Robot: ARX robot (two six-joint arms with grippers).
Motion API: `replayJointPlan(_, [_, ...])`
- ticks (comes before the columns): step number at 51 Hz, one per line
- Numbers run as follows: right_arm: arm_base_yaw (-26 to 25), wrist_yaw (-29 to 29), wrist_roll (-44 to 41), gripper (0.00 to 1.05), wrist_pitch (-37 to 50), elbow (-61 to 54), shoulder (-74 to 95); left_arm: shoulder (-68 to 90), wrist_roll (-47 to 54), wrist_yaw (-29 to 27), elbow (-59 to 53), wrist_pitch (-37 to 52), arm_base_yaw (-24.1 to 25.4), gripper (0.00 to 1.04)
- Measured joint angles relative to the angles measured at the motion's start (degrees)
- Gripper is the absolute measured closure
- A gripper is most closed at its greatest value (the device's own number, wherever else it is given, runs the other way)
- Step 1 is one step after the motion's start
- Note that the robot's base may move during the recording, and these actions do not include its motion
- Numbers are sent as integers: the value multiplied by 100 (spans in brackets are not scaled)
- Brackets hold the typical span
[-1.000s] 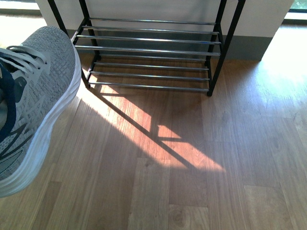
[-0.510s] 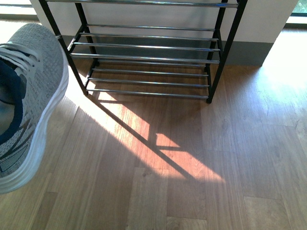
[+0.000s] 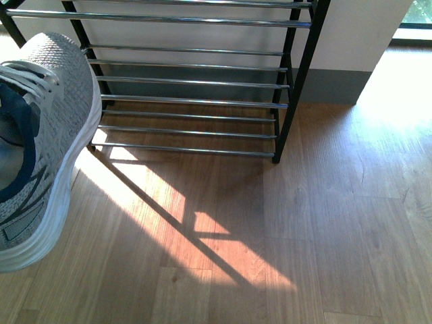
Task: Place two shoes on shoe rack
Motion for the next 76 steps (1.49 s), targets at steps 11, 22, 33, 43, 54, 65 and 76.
replayJointPlan(11, [2, -2, 0, 103, -2, -2, 0, 0, 0, -22, 0, 2, 2, 103])
replayJointPlan(22, [0, 0, 0, 103, 0, -2, 2, 0, 2, -35, 0, 2, 2, 103])
replayJointPlan(33, [0, 0, 0, 103, -2, -2, 0, 0, 2, -20, 0, 2, 0, 103])
replayJointPlan(43, [0, -2, 0, 103, -2, -2, 0, 0, 2, -26, 0, 2, 2, 103])
replayJointPlan(54, [0, 2, 0, 103, -2, -2, 2, 0, 0, -20, 0, 2, 0, 103])
replayJointPlan(65, [0, 2, 0, 103, -2, -7, 2, 11, 2, -15, 0, 2, 0, 103])
replayJointPlan(76, [0, -2, 0, 103, -2, -7, 2, 9, 2, -26, 0, 2, 2, 103])
